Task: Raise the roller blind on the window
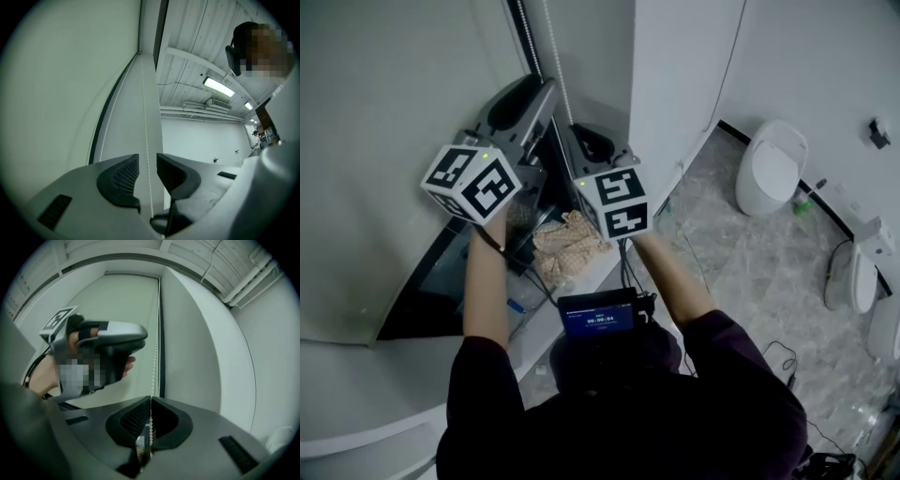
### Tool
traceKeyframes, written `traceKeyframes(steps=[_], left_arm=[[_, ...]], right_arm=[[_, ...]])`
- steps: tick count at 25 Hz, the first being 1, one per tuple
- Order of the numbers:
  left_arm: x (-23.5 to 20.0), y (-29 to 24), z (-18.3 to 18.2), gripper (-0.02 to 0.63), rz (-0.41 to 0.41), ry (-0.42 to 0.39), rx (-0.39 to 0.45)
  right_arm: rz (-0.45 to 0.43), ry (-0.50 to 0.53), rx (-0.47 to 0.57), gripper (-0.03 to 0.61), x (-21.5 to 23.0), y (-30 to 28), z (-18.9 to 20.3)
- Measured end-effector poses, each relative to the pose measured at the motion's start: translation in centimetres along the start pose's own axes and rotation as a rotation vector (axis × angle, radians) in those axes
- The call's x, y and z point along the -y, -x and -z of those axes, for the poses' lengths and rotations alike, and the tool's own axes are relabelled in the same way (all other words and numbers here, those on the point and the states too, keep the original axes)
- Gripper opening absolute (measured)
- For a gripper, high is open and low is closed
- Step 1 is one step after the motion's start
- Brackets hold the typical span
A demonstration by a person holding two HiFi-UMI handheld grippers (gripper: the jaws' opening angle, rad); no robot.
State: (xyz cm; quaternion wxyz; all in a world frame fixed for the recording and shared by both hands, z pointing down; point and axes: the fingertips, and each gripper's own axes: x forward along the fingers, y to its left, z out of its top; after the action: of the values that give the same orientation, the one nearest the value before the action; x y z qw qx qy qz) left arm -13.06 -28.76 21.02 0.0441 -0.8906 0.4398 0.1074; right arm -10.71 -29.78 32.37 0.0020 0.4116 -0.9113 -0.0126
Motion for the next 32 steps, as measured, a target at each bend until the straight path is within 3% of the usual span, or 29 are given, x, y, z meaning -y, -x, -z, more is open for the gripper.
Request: traceKeyframes(steps=[5, 9, 11, 17, 21, 24, 29, 32], left_arm=[[0.3, -2.5, -1.3, 0.092, 0.041, -0.014, -0.026], [0.3, -3.3, -3.0, 0.089, 0.019, -0.056, -0.026], [0.2, -3.3, -3.2, 0.025, 0.008, -0.077, -0.030], [0.2, -3.0, -3.7, 0.018, 0.009, -0.100, -0.053], [0.2, -2.7, -4.0, 0.016, -0.016, -0.195, -0.086], [0.0, -2.1, -3.9, 0.015, -0.030, -0.213, -0.076], [0.1, -1.4, -3.6, 0.015, -0.032, -0.211, -0.065], [0.2, -1.5, -1.3, 0.015, -0.022, -0.190, -0.096]], right_arm=[[-0.021, -0.024, -0.057, 0.017, -0.7, 0.2, 3.6], [-0.019, -0.045, -0.075, 0.017, -0.7, 0.7, 5.1], [-0.021, -0.044, -0.077, 0.017, -0.7, 0.8, 5.3], [-0.041, -0.057, -0.071, 0.017, -1.2, 1.1, 4.8], [-0.082, -0.049, -0.048, 0.018, -1.7, 1.7, 4.0], [-0.097, -0.064, 0.014, 0.051, -0.8, 2.3, 1.6], [-0.111, -0.036, 0.140, 0.051, 1.2, 3.4, -7.1], [-0.128, -0.007, 0.206, 0.051, 1.8, 3.0, -11.9]])
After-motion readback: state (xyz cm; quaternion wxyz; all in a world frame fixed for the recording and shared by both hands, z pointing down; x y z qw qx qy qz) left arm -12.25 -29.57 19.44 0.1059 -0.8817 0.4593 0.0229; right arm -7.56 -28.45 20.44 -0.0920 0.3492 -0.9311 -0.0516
